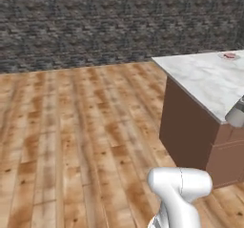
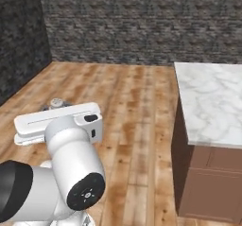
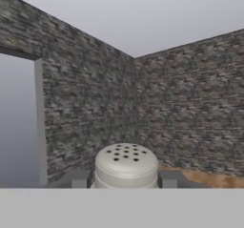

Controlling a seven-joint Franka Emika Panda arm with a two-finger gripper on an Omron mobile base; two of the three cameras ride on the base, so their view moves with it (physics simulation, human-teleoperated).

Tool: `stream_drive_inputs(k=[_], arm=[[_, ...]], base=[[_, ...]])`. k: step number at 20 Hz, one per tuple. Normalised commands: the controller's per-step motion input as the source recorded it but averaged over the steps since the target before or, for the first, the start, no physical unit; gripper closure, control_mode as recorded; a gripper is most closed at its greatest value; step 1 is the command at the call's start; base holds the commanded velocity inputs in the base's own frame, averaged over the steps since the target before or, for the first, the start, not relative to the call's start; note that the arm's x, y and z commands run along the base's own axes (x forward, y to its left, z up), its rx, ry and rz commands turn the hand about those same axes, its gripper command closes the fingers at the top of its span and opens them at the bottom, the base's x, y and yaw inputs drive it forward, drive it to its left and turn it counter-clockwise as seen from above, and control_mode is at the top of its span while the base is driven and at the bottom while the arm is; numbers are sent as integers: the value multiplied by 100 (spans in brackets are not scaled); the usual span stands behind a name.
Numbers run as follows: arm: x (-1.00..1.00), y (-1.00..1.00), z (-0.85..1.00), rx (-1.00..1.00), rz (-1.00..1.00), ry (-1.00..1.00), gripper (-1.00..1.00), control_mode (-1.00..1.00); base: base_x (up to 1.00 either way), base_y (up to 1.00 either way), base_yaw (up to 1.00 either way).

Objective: Retrieve the shaker from the cabinet and place it next the steak on a plate on the dining table.

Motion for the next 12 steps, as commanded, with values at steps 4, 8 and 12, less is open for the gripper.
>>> stream_drive_inputs(k=[4,8,12], arm=[[0,0,0,0,0,0,100,100],[0,0,0,0,0,0,100,100],[0,0,0,0,0,0,100,100]], base=[[100,18,1],[100,15,0],[100,23,-4]])
